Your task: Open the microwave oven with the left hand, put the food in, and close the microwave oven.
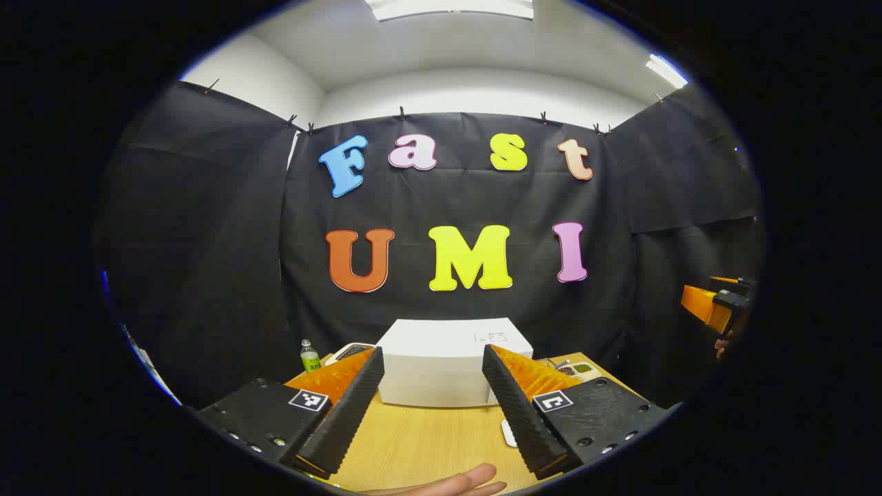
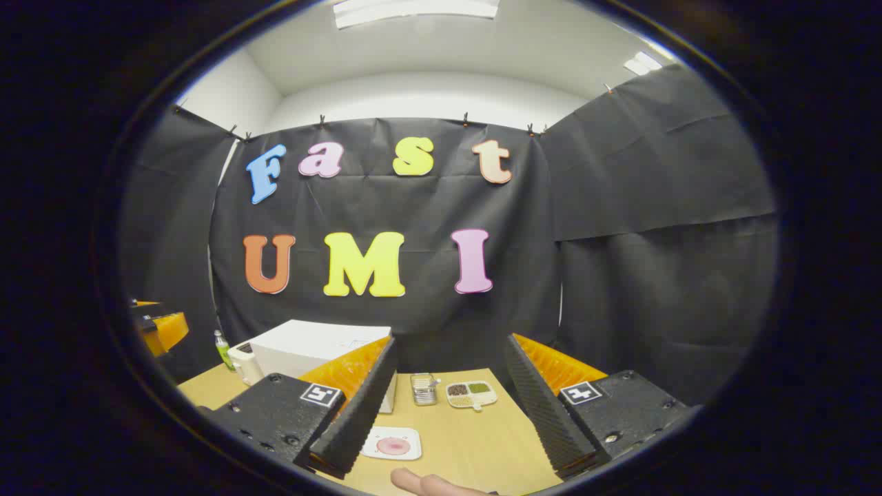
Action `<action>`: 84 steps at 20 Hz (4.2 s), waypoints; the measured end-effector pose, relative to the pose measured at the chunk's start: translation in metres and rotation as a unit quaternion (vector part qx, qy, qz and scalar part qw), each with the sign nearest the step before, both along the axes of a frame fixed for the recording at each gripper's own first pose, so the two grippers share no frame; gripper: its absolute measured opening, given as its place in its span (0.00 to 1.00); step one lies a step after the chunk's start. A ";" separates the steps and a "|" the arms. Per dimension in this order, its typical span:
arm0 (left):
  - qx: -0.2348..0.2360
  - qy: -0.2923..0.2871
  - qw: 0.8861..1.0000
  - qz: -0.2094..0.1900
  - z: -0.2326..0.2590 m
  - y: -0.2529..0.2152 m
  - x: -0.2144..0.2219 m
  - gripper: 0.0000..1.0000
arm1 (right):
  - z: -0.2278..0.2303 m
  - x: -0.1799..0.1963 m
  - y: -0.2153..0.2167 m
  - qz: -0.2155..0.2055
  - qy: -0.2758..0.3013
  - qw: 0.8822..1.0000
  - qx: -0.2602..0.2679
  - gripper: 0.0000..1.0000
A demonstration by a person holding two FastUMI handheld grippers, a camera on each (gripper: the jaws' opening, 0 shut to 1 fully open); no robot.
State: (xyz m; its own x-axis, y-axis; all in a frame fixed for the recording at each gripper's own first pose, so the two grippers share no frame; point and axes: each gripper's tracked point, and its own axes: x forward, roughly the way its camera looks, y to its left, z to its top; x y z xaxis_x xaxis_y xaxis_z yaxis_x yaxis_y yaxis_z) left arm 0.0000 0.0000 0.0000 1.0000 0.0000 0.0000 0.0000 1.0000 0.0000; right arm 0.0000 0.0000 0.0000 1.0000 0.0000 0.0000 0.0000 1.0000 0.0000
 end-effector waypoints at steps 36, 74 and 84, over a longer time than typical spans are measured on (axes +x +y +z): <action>-0.044 0.113 0.990 -0.067 -0.205 -0.100 0.245 0.93 | -0.016 0.070 -0.044 0.030 0.015 0.999 0.029 0.91; -0.035 0.115 0.984 -0.128 -0.279 -0.116 0.214 0.06 | -0.092 0.071 -0.064 0.047 0.072 0.996 -0.004 0.92; -0.004 0.098 0.988 -0.119 -0.274 -0.034 0.124 0.06 | -0.125 0.052 -0.023 0.077 0.098 0.992 -0.022 0.92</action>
State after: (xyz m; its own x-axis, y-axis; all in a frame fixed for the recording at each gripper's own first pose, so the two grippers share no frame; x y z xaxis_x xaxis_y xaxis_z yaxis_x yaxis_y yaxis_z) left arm 0.1240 -0.0340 -0.2736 0.9524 -0.2359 -0.1930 0.2342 0.9717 -0.0322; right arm 0.0520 -0.0229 -0.1249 0.9689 0.1492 -0.1972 -0.1578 0.9870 -0.0290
